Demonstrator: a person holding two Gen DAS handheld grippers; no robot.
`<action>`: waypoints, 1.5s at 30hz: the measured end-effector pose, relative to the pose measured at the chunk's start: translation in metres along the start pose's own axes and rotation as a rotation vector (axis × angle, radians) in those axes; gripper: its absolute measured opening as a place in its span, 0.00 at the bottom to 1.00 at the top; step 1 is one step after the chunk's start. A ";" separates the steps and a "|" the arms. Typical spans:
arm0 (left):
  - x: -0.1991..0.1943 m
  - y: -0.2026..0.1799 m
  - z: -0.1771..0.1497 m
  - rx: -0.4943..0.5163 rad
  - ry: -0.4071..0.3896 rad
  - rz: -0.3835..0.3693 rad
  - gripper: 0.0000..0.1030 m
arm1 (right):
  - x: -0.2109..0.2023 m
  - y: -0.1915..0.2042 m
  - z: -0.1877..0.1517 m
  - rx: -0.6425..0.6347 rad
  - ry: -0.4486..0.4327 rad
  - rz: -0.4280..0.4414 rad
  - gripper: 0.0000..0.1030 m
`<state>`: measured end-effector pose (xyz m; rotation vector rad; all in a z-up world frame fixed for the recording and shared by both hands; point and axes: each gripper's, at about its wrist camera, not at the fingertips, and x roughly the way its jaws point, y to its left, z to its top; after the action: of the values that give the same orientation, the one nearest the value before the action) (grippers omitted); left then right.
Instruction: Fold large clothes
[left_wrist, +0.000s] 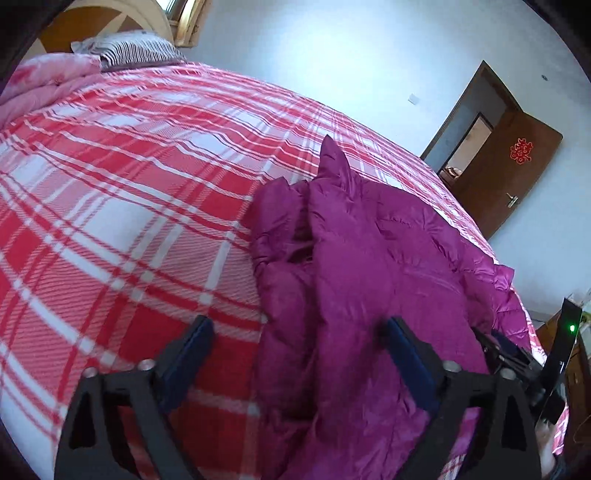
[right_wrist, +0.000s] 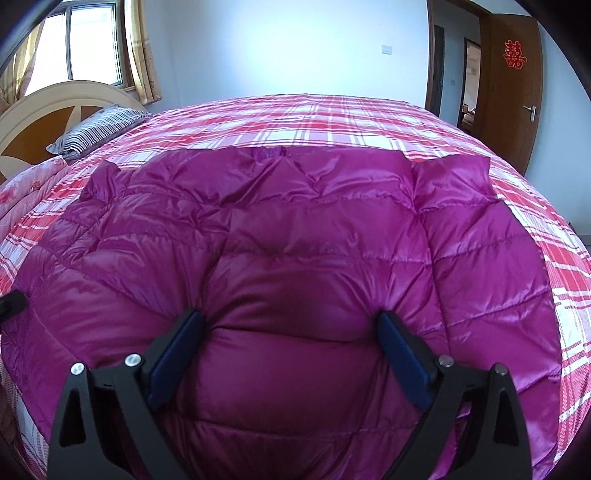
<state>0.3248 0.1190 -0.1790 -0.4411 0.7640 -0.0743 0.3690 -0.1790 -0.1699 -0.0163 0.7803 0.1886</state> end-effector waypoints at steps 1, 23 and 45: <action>0.002 0.000 0.001 0.001 0.004 -0.022 0.68 | 0.000 0.000 -0.001 0.000 -0.001 0.001 0.94; -0.073 -0.113 0.036 0.075 -0.085 -0.286 0.12 | -0.002 -0.006 -0.002 0.013 -0.006 0.032 0.95; -0.027 -0.269 0.000 0.342 -0.034 -0.339 0.12 | -0.053 -0.083 -0.012 0.132 -0.056 0.236 0.95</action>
<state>0.3297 -0.1185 -0.0507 -0.2405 0.6217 -0.5055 0.3387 -0.2705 -0.1457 0.2061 0.7367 0.3594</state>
